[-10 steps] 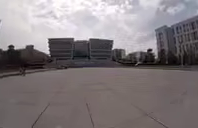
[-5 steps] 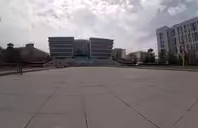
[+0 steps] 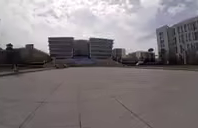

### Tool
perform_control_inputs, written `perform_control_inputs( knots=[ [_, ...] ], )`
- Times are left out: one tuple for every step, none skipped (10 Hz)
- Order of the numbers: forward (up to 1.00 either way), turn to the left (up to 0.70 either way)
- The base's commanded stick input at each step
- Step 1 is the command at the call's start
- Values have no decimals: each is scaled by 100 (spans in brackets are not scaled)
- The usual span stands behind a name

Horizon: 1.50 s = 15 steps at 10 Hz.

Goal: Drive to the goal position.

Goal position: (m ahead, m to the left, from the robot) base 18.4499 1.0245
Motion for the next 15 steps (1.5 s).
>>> perform_control_inputs(
  knots=[
    [70,0],
    [70,0],
    [70,0],
    [70,0],
    [68,0],
    [68,0],
    [68,0],
    [68,0],
    [68,0],
    [68,0],
    [68,0],
    [68,1],
    [68,3],
    [68,13],
    [68,9]
  ],
)
